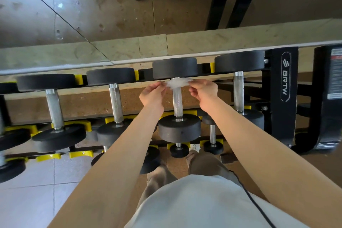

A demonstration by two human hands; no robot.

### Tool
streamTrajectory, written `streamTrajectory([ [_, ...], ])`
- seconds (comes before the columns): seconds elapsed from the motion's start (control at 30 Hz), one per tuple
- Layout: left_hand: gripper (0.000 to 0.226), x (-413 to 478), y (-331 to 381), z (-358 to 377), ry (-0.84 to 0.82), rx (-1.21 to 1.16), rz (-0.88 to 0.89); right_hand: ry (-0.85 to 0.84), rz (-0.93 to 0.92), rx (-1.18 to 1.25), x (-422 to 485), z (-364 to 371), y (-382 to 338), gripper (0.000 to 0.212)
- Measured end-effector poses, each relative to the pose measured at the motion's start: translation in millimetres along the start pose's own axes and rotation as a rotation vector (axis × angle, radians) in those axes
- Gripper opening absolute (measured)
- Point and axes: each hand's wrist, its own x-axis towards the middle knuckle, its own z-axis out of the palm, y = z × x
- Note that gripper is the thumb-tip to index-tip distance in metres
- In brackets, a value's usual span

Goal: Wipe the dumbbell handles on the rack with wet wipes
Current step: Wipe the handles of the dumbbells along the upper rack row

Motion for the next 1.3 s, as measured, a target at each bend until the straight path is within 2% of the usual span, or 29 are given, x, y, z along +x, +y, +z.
streamTrajectory([
  [0.07, 0.029, 8, 7, -6, 0.05, -0.004, -0.042, -0.141, -0.044, -0.053, -7, 11, 1, 0.01],
  [0.1, 0.044, 5, 12, -8, 0.123, -0.076, -0.14, -0.208, -0.065, -0.073, -10, 15, 1, 0.011],
  [0.13, 0.058, 2, 13, -11, 0.187, 0.136, -0.087, -0.248, -0.08, -0.092, -13, 17, 1, 0.01],
  [0.17, 0.063, 4, 13, -12, 0.166, 0.276, -0.056, -0.252, -0.088, -0.109, -13, 17, 0, 0.008],
  [0.23, 0.041, 6, 9, -15, 0.068, -0.078, -0.164, -0.178, -0.089, -0.143, -8, 8, 0, 0.006],
  [0.3, 0.018, 3, -1, -16, 0.004, 0.06, -0.047, -0.084, -0.091, -0.165, -1, -8, 4, 0.004],
  [0.33, 0.015, 3, -6, -18, -0.028, 0.112, -0.005, -0.053, -0.09, -0.158, 1, -14, 7, 0.004],
  [0.43, 0.018, 7, -14, -30, -0.091, 0.222, 0.049, -0.078, -0.093, -0.169, 1, -20, 16, 0.011],
  [0.57, 0.025, 21, -11, -54, -0.041, 0.33, 0.069, -0.277, -0.08, -0.33, -12, -13, 24, 0.012],
  [0.63, 0.029, 23, -12, -61, -0.122, 0.498, 0.137, -0.277, -0.093, -0.34, -13, -19, 23, 0.01],
  [0.77, 0.037, 16, -14, -61, -0.388, 0.862, 0.245, -0.204, -0.108, -0.292, -9, -47, 24, 0.01],
  [0.87, 0.032, 18, -17, -69, -0.488, 1.138, 0.337, -0.197, -0.199, -0.564, -13, -47, 34, 0.006],
  [0.97, 0.028, 29, -15, -87, -0.431, 1.244, 0.418, -0.342, -0.298, -0.927, -19, -35, 45, 0.009],
  [1.07, 0.022, 34, -13, -90, -0.384, 1.238, 0.55, -0.382, -0.313, -1.046, -21, -32, 46, 0.015],
  [1.13, 0.021, 28, -16, -80, -0.493, 1.29, 0.608, -0.328, -0.298, -1.121, -17, -39, 43, 0.016],
  [1.23, 0.019, 19, -22, -72, -0.661, 1.356, 0.545, -0.19, -0.289, -1.254, -9, -50, 35, 0.019],
  [1.3, 0.02, 24, -24, -76, -0.626, 1.399, 0.564, -0.205, -0.284, -1.282, -10, -44, 34, 0.021],
])
